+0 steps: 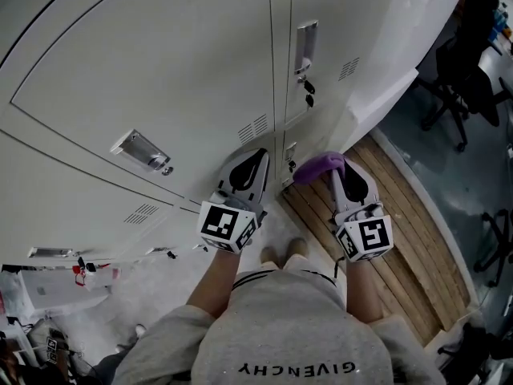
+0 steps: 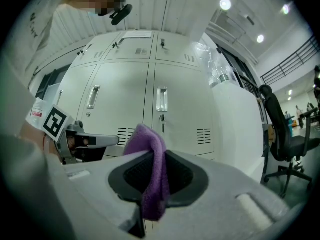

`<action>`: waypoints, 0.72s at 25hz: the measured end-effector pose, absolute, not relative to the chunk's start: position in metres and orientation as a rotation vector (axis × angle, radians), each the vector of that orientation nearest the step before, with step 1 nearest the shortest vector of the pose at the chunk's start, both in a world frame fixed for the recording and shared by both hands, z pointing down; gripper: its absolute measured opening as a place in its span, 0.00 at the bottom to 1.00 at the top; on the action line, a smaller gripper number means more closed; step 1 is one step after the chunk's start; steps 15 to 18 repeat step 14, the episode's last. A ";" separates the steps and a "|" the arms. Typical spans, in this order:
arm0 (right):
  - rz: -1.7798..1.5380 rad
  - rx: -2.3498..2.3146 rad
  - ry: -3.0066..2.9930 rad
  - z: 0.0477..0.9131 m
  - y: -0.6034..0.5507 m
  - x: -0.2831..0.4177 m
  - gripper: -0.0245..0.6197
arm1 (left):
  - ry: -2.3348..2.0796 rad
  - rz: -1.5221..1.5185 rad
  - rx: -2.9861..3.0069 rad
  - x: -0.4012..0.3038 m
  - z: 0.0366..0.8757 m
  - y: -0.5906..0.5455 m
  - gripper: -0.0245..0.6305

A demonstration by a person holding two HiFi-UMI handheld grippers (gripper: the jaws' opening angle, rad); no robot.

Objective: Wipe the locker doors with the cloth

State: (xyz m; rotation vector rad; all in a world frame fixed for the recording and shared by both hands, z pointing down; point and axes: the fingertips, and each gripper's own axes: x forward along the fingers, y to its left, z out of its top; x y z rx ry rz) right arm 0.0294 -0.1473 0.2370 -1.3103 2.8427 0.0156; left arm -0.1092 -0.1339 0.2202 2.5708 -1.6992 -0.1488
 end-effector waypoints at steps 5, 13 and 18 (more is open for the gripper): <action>0.005 -1.308 2.848 0.238 -0.145 0.029 0.11 | -1.700 -0.151 2.567 -0.111 0.220 -0.131 0.04; -0.013 -1.309 2.861 0.245 -0.140 0.024 0.11 | -1.694 -0.148 2.559 -0.116 0.225 -0.126 0.04; -0.015 -1.309 2.862 0.246 -0.140 0.024 0.11 | -1.693 -0.148 2.558 -0.116 0.225 -0.126 0.04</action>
